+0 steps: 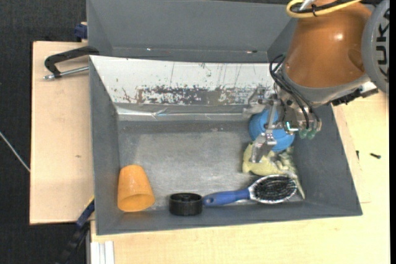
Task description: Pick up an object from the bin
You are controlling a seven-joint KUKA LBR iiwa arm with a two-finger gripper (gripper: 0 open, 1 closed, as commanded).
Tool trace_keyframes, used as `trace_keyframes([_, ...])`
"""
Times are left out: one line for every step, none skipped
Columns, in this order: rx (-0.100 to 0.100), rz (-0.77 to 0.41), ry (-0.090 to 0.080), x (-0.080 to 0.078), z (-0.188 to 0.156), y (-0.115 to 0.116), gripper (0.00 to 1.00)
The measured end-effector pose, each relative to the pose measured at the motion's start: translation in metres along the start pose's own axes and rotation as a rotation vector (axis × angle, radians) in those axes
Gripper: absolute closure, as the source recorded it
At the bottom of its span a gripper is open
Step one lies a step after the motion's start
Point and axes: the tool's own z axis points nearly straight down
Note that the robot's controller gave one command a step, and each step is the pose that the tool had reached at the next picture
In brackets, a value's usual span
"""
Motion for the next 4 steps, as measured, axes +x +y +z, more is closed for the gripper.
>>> trace_keyframes([-0.003, 0.060, -0.024, 0.006, 0.164, -0.056, 0.00])
trace_keyframes([0.001, 0.179, -0.021, -0.022, 0.075, -0.086, 0.00])
trace_keyframes([-0.002, -0.015, -0.034, -0.007, 0.132, -0.108, 0.00])
trace_keyframes([0.002, -0.035, -0.040, -0.008, 0.134, -0.106, 0.00])
